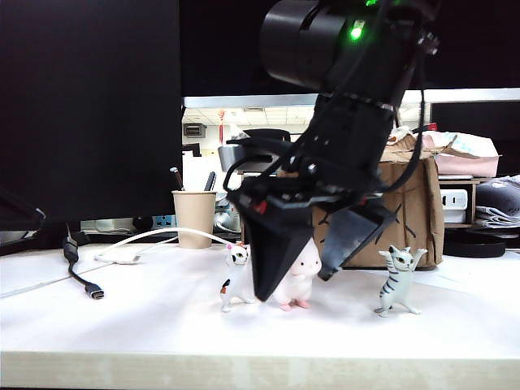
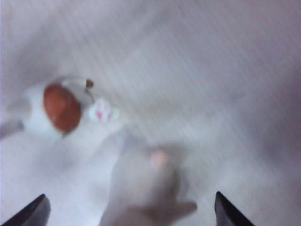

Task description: Put the doll that is least similar in size compared to the others into the paper box.

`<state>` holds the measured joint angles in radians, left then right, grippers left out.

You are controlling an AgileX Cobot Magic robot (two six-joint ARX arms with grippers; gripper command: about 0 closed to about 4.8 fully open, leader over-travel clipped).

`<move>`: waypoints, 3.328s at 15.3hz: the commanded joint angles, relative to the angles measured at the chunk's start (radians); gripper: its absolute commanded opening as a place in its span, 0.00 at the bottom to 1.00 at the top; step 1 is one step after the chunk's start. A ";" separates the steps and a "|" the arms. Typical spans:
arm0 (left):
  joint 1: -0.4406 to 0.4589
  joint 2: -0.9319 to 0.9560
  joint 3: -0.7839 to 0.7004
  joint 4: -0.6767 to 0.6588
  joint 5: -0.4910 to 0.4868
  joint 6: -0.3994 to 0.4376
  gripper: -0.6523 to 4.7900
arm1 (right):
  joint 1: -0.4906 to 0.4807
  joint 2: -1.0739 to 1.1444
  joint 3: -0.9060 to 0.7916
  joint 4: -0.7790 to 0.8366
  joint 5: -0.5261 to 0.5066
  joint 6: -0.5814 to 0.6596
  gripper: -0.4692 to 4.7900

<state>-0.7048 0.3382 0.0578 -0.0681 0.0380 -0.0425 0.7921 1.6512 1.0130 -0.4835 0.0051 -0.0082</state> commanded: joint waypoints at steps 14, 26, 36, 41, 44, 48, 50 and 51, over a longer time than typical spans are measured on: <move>0.001 -0.001 0.004 0.010 0.004 -0.002 0.11 | -0.016 -0.047 0.013 -0.035 0.023 -0.023 0.38; 0.001 -0.001 0.004 0.010 0.004 -0.002 0.11 | -0.072 -0.233 0.160 -0.171 0.056 -0.054 0.52; 0.001 -0.001 0.004 0.010 0.004 -0.002 0.11 | -0.092 -0.073 0.159 -0.361 0.019 -0.119 1.00; 0.001 -0.001 0.004 0.010 0.004 -0.002 0.11 | -0.101 0.025 0.158 -0.345 0.124 -0.124 1.00; 0.001 -0.001 0.004 0.010 0.004 -0.002 0.11 | -0.139 0.043 0.157 -0.330 0.124 -0.124 1.00; 0.001 -0.002 0.004 0.010 0.004 -0.002 0.11 | -0.163 0.044 0.157 -0.336 0.080 -0.127 0.99; 0.001 -0.002 0.004 0.010 0.004 -0.002 0.11 | -0.162 0.045 0.156 -0.335 0.077 -0.127 0.93; 0.001 -0.002 0.004 0.010 0.004 -0.002 0.11 | -0.162 0.045 0.156 -0.337 0.068 -0.127 0.80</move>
<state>-0.7048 0.3378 0.0578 -0.0681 0.0380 -0.0429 0.6300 1.6978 1.1671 -0.8215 0.0841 -0.1326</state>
